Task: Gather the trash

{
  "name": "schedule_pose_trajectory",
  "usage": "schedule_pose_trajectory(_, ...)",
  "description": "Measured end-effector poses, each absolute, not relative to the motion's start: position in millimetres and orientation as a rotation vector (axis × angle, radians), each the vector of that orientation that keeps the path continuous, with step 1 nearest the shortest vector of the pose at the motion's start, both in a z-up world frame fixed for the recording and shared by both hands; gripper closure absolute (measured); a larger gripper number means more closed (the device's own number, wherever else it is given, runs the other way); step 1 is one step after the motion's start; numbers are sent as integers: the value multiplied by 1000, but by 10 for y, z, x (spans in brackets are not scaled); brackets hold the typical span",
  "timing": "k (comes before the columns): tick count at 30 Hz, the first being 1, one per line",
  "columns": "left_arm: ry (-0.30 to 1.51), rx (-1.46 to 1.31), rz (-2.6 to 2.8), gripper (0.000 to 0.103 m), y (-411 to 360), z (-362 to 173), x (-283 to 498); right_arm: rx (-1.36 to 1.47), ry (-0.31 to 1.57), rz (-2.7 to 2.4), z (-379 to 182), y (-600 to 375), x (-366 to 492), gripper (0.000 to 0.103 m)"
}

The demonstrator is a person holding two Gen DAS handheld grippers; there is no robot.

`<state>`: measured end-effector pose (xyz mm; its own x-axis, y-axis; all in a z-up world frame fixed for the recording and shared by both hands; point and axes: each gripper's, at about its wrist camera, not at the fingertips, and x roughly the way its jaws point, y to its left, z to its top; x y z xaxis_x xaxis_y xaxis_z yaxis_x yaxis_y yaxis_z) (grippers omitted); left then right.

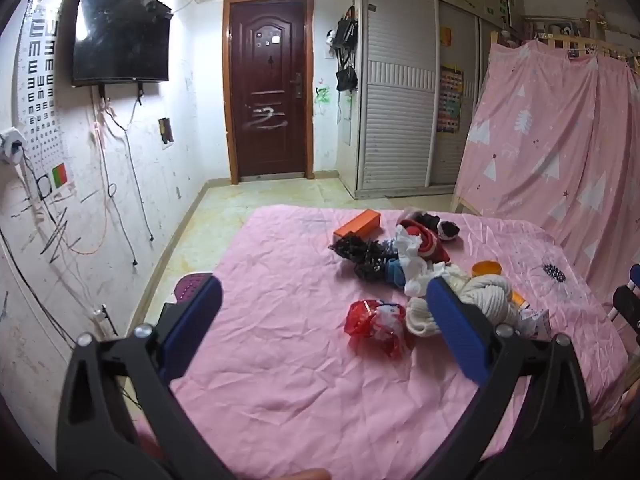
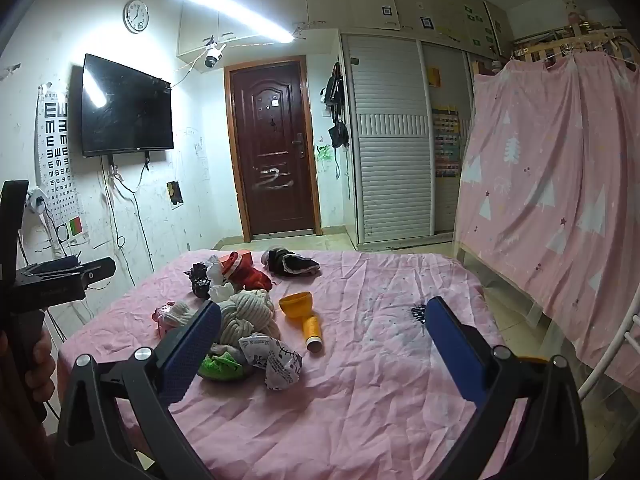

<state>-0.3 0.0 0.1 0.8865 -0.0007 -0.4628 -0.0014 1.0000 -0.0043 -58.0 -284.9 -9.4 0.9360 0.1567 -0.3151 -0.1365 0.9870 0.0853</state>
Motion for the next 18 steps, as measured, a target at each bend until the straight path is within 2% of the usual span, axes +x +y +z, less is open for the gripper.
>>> schedule_pose_trajectory(18,487,-6,6,5,5,0,1,58,333,152,-85,-2842,-576,8)
